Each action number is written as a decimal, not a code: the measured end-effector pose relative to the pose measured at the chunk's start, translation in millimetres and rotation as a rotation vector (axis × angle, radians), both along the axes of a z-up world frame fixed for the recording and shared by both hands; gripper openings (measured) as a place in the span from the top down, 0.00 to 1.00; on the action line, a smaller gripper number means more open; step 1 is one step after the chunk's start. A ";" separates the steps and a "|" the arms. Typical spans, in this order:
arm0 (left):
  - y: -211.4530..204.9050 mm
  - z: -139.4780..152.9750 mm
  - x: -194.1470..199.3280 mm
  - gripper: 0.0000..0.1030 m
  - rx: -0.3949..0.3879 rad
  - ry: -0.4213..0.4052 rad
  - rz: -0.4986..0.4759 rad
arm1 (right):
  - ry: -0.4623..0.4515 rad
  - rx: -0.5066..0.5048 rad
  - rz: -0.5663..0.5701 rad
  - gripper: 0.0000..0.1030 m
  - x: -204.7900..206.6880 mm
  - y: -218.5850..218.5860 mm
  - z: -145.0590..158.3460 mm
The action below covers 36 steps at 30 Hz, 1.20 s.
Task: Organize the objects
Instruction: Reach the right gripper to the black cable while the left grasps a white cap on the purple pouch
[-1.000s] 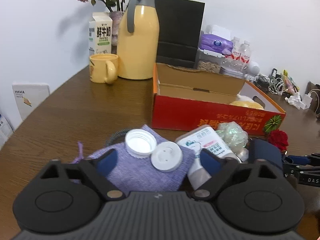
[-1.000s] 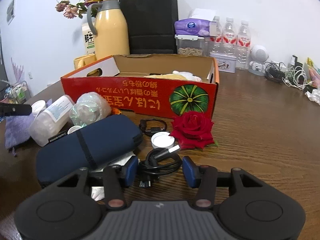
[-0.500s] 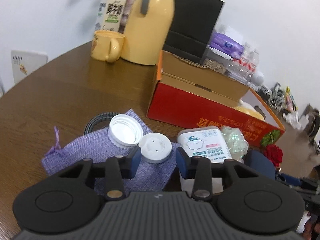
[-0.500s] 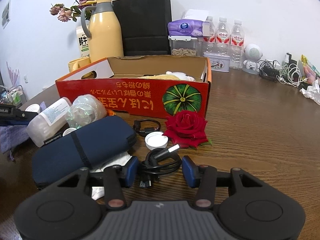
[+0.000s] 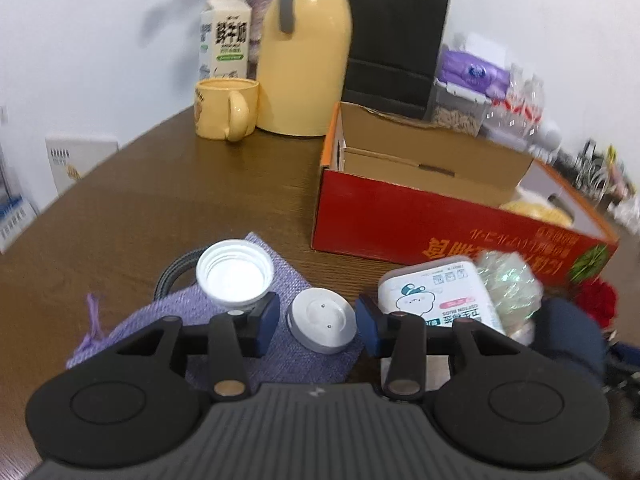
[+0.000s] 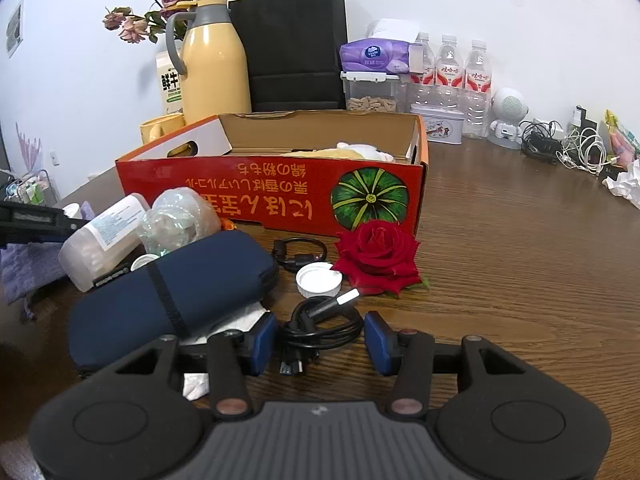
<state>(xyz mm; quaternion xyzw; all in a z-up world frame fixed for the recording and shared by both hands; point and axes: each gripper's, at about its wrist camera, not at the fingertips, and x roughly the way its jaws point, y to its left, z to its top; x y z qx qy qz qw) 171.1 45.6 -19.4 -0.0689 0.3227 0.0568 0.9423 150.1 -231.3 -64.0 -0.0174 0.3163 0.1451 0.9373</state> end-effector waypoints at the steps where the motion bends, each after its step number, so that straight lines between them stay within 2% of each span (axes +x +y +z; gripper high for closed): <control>1: -3.7 -0.6 1.1 0.58 0.027 -0.002 -0.004 | 0.000 0.000 0.000 0.54 -0.1 0.1 0.0; 8: 0.4 -1.8 -4.2 0.58 0.062 0.000 -0.048 | 0.001 0.008 0.003 0.53 -1.1 0.7 0.0; 14: 5.0 -3.1 -11.9 0.57 0.129 0.007 -0.107 | 0.003 0.015 0.006 0.53 0.0 -0.7 -0.1; 19: 7.7 -5.0 -15.3 0.47 0.159 0.015 -0.172 | 0.003 0.014 0.006 0.53 -0.1 -0.7 -0.2; 21: 7.9 -6.3 -16.6 0.49 0.168 0.011 -0.184 | 0.003 0.014 0.006 0.53 -0.1 -0.8 -0.2; 23: 6.6 -7.8 -15.8 0.60 0.187 0.009 -0.181 | 0.003 0.014 0.006 0.53 -0.2 -0.8 -0.2; 27: 1.2 -9.7 -17.5 0.61 0.233 -0.001 -0.180 | 0.003 0.014 0.006 0.53 -0.3 -0.9 -0.2; 36: 2.6 8.7 -37.5 0.61 0.177 -0.087 -0.171 | 0.000 0.017 0.006 0.56 -0.7 -1.6 0.0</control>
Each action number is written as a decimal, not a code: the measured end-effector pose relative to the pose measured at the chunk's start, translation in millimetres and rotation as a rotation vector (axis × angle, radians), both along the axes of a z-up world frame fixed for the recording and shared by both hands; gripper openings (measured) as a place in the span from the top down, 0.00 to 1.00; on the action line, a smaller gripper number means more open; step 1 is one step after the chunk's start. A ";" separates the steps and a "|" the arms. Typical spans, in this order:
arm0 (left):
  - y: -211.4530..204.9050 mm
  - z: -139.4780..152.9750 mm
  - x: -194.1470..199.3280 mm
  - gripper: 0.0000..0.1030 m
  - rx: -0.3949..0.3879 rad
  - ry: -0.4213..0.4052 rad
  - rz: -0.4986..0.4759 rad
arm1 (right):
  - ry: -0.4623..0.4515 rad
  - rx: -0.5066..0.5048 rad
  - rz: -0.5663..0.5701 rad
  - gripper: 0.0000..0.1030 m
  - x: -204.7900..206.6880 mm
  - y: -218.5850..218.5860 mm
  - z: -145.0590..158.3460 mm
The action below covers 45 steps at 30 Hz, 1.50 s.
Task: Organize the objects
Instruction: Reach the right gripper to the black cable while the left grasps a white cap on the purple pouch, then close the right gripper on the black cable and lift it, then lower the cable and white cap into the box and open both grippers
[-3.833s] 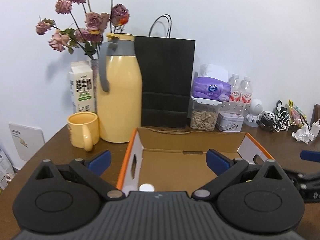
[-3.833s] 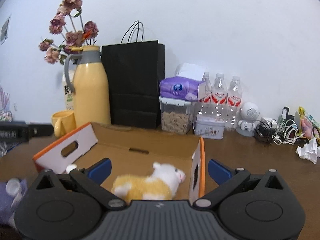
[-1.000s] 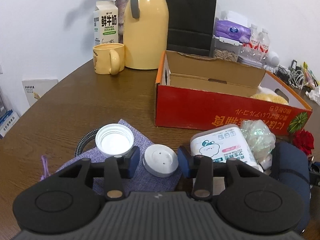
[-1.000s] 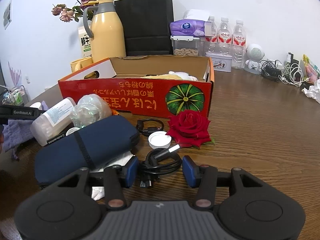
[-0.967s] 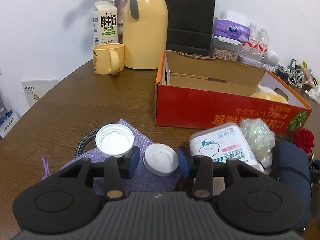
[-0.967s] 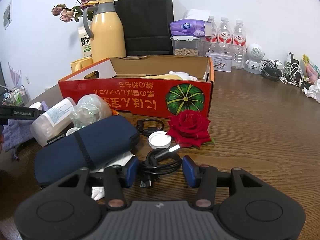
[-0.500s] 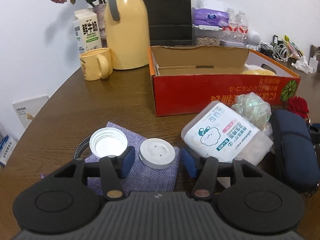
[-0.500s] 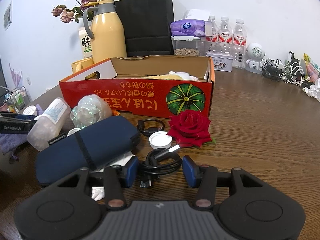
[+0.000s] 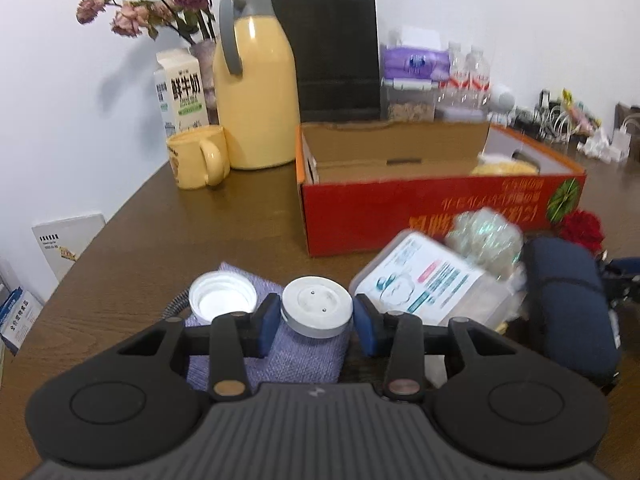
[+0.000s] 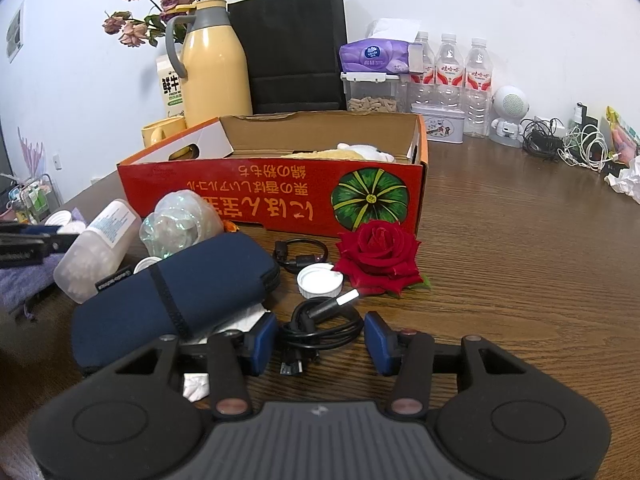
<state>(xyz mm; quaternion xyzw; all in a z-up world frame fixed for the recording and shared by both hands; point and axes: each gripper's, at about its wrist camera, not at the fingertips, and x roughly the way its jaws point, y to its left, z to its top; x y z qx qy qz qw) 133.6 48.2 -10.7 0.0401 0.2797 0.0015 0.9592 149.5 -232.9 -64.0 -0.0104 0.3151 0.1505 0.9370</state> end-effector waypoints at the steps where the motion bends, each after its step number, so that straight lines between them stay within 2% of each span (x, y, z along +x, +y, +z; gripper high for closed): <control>1: 0.1 3.4 -1.6 0.61 -0.003 -0.011 -0.001 | -0.003 -0.001 0.002 0.56 -0.5 0.0 0.1; 9: 0.5 26.7 -11.5 0.61 -0.035 -0.095 -0.003 | -0.038 -0.007 0.005 0.58 -8.3 1.6 5.0; 15: -7.6 42.0 -5.6 0.61 -0.059 -0.143 -0.021 | -0.107 -0.014 0.021 0.58 -16.9 5.6 25.5; 22: -26.7 59.4 23.7 0.61 -0.128 -0.189 -0.058 | -0.217 -0.019 0.058 0.58 -0.3 19.3 61.0; 28: -44.0 70.1 68.4 0.61 -0.158 -0.196 -0.054 | -0.270 -0.027 0.086 0.58 42.6 39.7 83.9; 33: -50.5 67.4 112.4 0.61 -0.184 -0.150 0.008 | -0.245 -0.039 0.084 0.58 94.4 60.2 85.2; 39: -50.9 47.2 157.9 0.61 -0.218 -0.066 0.140 | -0.138 -0.002 0.031 0.58 160.5 80.0 69.6; 45: -43.4 27.4 172.1 0.61 -0.240 0.015 0.145 | -0.056 -0.020 -0.007 0.58 188.0 82.7 41.0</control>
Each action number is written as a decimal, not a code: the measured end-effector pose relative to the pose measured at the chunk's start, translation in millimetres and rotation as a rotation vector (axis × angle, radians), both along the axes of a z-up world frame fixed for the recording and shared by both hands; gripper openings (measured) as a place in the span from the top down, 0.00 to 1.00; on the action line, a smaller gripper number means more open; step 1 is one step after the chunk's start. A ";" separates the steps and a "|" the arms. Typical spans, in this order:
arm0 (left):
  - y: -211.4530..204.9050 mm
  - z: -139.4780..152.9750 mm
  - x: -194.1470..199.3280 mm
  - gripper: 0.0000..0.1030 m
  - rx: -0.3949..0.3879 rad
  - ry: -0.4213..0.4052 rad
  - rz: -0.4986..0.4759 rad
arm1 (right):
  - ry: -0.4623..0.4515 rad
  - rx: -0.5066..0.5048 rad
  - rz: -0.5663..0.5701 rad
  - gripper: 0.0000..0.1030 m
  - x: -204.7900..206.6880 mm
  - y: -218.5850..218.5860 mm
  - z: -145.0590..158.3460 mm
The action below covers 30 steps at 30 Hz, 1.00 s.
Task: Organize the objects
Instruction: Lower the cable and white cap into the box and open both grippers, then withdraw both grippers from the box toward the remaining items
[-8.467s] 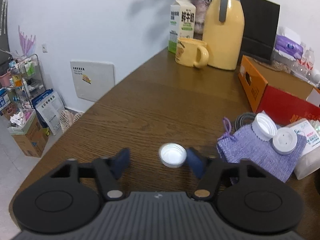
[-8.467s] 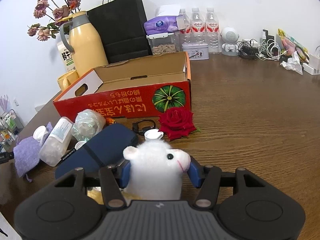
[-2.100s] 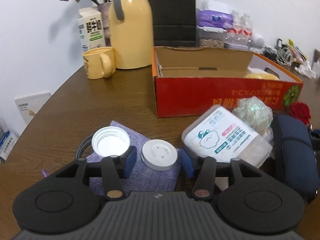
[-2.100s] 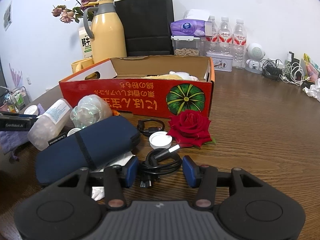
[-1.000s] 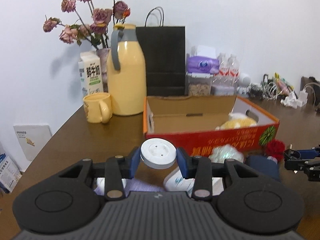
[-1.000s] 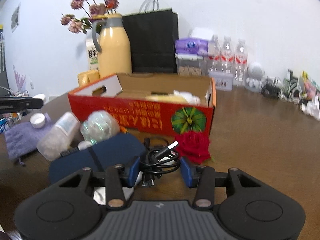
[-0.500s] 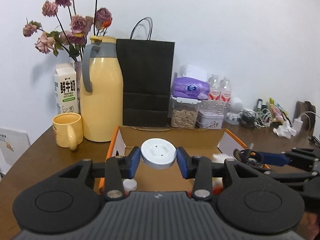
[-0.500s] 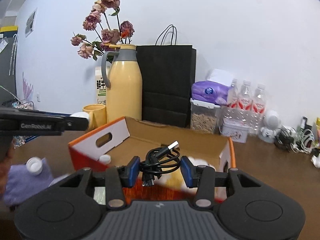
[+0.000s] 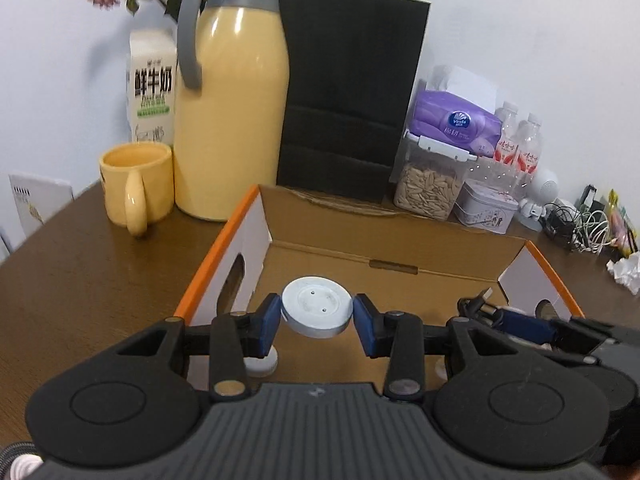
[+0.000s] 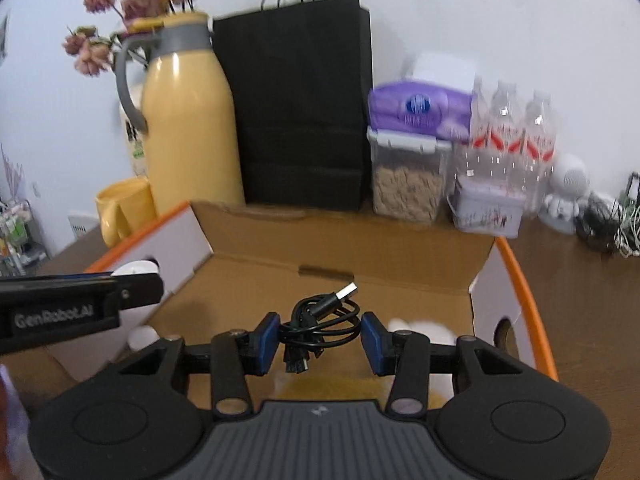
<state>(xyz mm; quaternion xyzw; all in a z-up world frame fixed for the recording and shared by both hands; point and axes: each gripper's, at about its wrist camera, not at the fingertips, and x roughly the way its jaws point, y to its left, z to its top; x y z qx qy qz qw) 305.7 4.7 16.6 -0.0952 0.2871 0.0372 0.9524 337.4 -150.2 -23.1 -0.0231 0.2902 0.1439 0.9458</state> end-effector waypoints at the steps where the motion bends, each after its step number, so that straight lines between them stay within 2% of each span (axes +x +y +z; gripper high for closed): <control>1: 1.3 -0.4 -0.4 0.61 0.002 -0.003 0.003 | 0.010 0.003 0.000 0.58 0.8 -1.1 -2.5; 6: 2.7 -2.4 -3.7 0.60 0.000 0.002 -0.011 | 0.021 -0.001 0.001 0.56 -0.8 -1.1 -6.1; 7: 1.9 -2.0 -4.9 0.57 0.002 0.000 -0.015 | 0.025 -0.004 0.001 0.56 -2.1 -1.2 -6.7; 8: 0.3 -1.3 -6.5 0.49 0.008 -0.001 -0.022 | 0.024 -0.006 0.000 0.56 -3.3 -1.7 -6.6; 10: -3.8 1.3 -10.6 0.41 0.028 -0.017 -0.033 | 0.021 -0.006 -0.005 0.46 -7.1 -3.6 -5.1; 14: -10.5 9.3 -22.6 0.07 0.051 -0.073 -0.038 | -0.025 -0.002 -0.016 0.18 -20.3 -8.9 4.3; 15: -11.4 11.6 -26.1 0.04 0.054 -0.093 -0.036 | -0.037 0.000 -0.021 0.10 -23.2 -10.9 7.0; 16: -12.1 13.8 -29.4 0.00 0.054 -0.113 -0.034 | -0.050 0.002 -0.031 0.08 -26.5 -13.3 9.6; 20: -12.4 21.2 -39.6 0.00 0.034 -0.156 -0.029 | -0.071 0.025 -0.052 0.00 -36.2 -24.0 16.8; 30: -10.4 41.9 -70.0 0.00 0.025 -0.215 -0.040 | -0.130 0.024 -0.045 0.00 -71.6 -36.4 28.7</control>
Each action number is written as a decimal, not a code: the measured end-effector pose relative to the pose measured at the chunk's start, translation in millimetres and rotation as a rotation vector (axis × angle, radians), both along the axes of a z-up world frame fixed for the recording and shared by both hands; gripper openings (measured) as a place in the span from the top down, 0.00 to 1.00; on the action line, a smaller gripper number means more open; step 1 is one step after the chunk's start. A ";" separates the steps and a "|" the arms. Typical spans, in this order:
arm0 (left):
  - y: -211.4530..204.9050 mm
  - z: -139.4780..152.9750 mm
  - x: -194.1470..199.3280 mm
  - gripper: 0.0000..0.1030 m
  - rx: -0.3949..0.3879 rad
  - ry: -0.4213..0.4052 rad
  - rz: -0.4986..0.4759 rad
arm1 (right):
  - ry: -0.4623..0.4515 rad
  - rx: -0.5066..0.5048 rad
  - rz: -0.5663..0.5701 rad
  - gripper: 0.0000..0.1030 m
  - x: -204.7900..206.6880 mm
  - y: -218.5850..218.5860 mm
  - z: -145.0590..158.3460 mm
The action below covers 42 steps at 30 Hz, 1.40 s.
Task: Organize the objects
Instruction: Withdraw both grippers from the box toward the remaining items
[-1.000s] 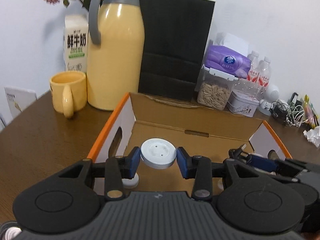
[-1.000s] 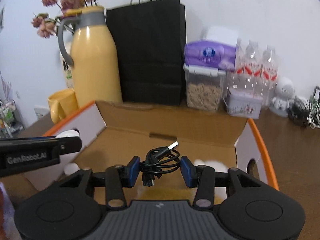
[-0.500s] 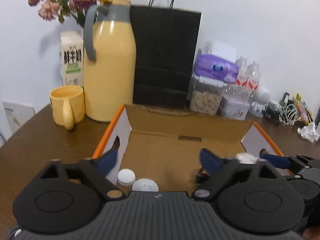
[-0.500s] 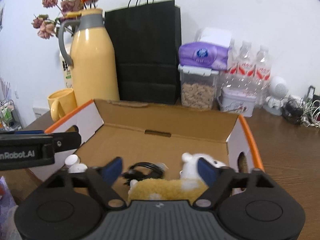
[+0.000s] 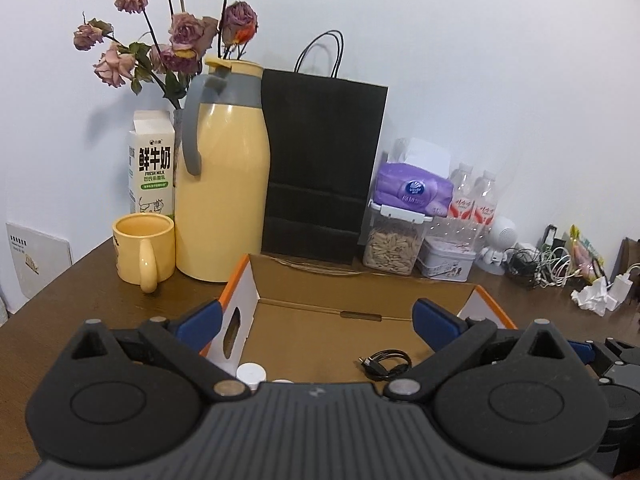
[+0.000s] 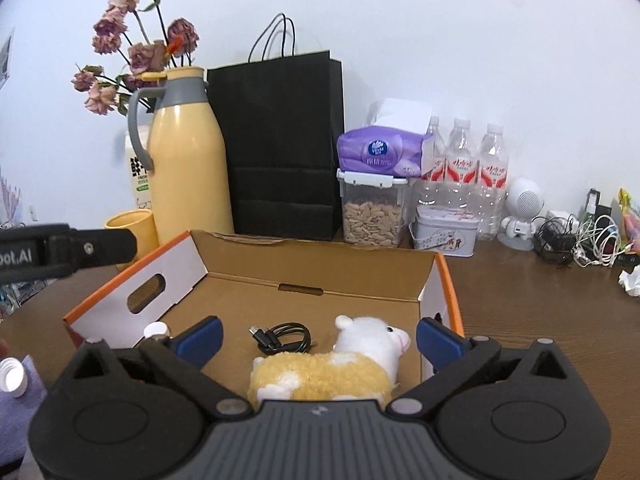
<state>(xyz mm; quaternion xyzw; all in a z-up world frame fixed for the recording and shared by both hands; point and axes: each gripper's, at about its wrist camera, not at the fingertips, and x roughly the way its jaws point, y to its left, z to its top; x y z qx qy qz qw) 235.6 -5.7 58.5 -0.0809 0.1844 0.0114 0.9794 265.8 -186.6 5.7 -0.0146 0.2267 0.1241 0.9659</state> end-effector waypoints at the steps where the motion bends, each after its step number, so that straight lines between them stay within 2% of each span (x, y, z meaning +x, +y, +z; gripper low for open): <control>1: 1.5 1.5 -3.6 0.00 0.001 -0.001 0.000 | -0.008 -0.001 0.005 0.00 -4.8 -0.7 2.7; 7: 15.7 9.1 -30.2 0.00 -0.003 0.003 0.005 | -0.063 0.010 0.037 0.00 -38.5 -8.9 20.7; 12: 31.7 8.3 -53.1 0.00 0.006 0.025 0.023 | -0.057 0.013 0.039 0.00 -63.8 -18.1 21.9; 24: 79.1 -21.7 -103.6 0.00 0.063 0.124 0.116 | 0.054 0.001 0.027 0.00 -113.2 -36.2 -16.0; 32: 105.2 -34.0 -120.6 0.00 0.061 0.164 0.181 | 0.120 -0.020 0.012 0.00 -126.6 -37.4 -41.7; 38: 110.7 -43.3 -125.0 0.00 0.067 0.187 0.186 | 0.153 -0.026 0.021 0.00 -130.1 -34.3 -54.3; 42: 106.5 -56.3 -122.3 0.00 0.079 0.218 0.155 | 0.163 -0.032 0.009 0.00 -131.0 -33.8 -59.9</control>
